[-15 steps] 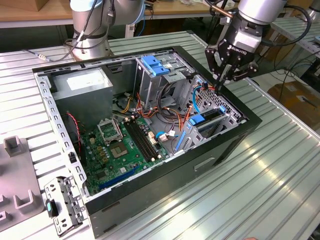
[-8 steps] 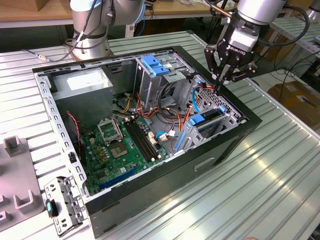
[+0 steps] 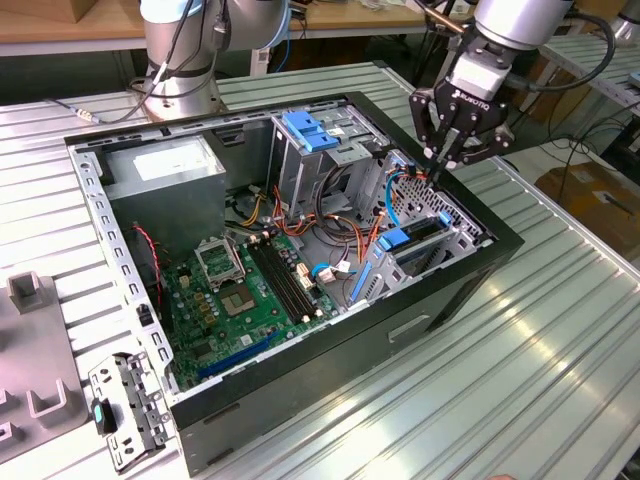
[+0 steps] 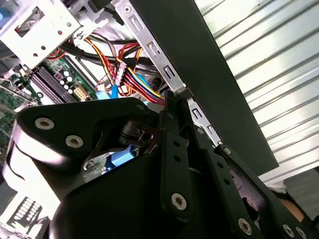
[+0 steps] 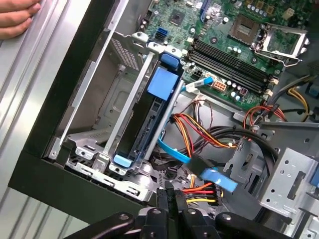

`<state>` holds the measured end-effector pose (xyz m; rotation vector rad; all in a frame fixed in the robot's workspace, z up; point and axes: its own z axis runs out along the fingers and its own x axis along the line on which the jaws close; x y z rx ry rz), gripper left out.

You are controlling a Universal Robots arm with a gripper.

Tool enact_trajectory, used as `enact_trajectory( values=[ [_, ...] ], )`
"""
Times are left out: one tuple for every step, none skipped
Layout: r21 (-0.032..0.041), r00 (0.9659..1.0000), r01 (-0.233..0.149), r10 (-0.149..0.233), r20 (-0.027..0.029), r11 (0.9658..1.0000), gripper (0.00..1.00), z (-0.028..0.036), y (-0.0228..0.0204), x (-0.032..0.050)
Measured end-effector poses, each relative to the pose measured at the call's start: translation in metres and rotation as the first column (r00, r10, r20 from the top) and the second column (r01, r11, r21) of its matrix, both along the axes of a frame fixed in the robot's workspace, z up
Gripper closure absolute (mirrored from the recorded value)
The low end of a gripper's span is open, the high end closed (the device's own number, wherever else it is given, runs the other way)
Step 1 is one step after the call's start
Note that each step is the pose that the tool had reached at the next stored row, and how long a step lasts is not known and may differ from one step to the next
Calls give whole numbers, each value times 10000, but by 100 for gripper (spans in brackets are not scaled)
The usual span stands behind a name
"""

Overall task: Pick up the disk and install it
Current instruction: 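Insert the first disk wire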

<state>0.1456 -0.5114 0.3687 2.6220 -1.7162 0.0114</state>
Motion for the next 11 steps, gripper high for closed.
enact_trajectory(
  values=[
    [0, 9999, 129, -129, 0, 9999, 83, 0, 0, 0],
    [0, 9996, 292, -292, 0, 9996, 83, 0, 0, 0],
    [0, 9989, 479, -479, 0, 9989, 83, -1, 0, 0],
    [0, 9981, 624, -624, 0, 9981, 83, -1, 0, 0],
    [0, 9960, 898, -898, 0, 9960, 83, -2, 0, 0],
    [0, 9933, 1155, -1155, 0, 9933, 83, -2, 0, 0],
    [0, 9919, 1269, -1269, 0, 9919, 83, -2, 0, 0],
    [1, 9912, 1325, -1325, 0, 9912, 83, -2, 0, 0],
    [0, 9910, 1337, -1337, 0, 9910, 83, -2, 0, 0],
    [0, 9910, 1340, -1340, 0, 9910, 83, -2, 0, 0],
    [0, 9909, 1343, -1343, 0, 9909, 83, -2, 0, 0]
  ],
)
